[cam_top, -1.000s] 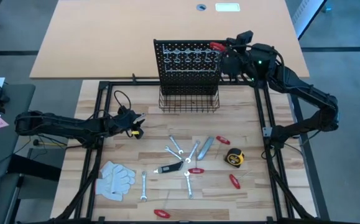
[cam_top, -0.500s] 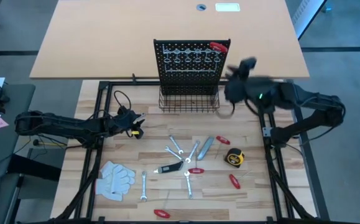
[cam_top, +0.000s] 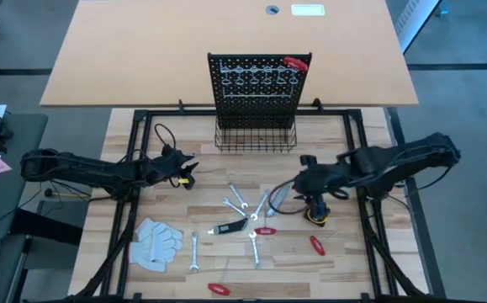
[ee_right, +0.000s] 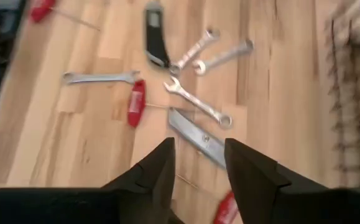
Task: Hang tools onto peg board
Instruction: Hang the red allen wrench on the pegboard
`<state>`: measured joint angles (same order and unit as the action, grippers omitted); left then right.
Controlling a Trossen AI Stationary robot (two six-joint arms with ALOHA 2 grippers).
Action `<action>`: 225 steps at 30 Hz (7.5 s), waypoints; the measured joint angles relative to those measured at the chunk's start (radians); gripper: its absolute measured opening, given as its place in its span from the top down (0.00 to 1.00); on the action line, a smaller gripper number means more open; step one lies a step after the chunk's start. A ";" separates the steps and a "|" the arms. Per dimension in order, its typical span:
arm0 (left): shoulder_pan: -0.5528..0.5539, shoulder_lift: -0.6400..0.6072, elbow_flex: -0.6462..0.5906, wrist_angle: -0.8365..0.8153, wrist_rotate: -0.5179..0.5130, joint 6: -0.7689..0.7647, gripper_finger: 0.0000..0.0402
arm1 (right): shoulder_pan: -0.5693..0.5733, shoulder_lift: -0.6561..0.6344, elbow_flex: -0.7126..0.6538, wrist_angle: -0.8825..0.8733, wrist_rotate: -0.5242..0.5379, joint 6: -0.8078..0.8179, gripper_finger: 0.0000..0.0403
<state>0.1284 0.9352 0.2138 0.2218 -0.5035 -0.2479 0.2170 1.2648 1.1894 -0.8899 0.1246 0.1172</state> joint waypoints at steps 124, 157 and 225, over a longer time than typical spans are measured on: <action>-0.240 0.853 0.573 0.877 0.471 0.419 0.60 | -0.151 0.246 -0.671 2.003 -0.329 -0.361 0.77; -0.217 0.689 0.682 -0.004 0.094 0.351 0.78 | -0.181 0.063 -0.509 1.071 0.103 -0.442 0.32; -0.198 0.689 0.758 -0.588 -0.212 0.175 0.68 | -0.085 0.387 -0.218 0.787 0.836 -0.681 0.75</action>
<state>-0.0692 1.6238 0.9722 -0.3657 -0.7154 -0.0729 0.1318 1.6516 0.9710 -0.1024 0.9601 -0.5635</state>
